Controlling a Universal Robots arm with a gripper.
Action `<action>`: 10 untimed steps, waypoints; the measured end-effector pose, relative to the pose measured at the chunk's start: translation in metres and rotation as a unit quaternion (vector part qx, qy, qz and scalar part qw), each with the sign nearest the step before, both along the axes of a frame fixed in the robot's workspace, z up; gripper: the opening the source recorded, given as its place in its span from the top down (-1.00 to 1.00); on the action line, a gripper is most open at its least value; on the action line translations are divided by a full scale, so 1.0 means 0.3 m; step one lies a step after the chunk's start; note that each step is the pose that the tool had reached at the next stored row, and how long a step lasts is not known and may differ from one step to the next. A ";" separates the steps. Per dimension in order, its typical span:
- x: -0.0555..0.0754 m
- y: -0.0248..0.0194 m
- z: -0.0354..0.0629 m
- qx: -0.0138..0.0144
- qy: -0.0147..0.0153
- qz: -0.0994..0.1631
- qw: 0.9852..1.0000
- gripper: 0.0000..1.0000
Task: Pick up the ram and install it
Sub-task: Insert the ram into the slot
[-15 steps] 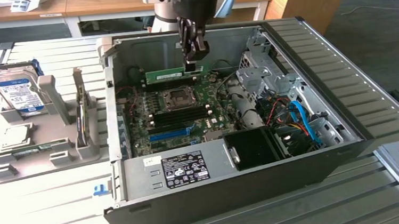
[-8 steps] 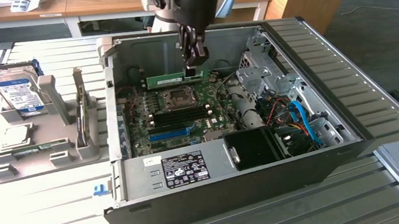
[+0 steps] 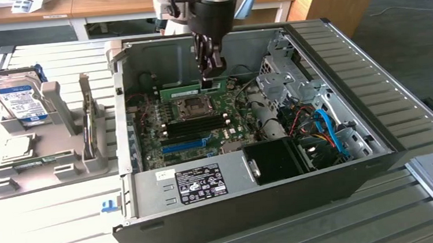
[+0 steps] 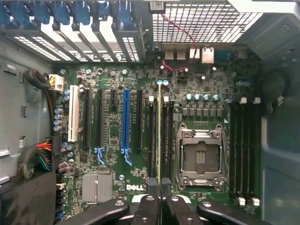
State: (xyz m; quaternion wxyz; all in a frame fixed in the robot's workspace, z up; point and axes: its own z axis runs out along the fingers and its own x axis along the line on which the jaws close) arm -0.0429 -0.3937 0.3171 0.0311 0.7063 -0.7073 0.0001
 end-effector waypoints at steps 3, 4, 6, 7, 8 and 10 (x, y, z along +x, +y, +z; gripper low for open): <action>0.000 0.000 -0.013 -0.005 0.000 0.000 1.000 0.76; 0.000 0.000 -0.016 -0.006 0.000 0.000 1.000 0.76; 0.000 0.000 -0.023 -0.009 0.000 0.000 1.000 0.76; 0.000 0.000 -0.027 -0.011 0.000 0.000 1.000 0.76; 0.000 0.000 -0.031 -0.013 0.000 0.000 1.000 0.76; 0.000 0.000 -0.037 -0.016 0.000 0.000 1.000 0.76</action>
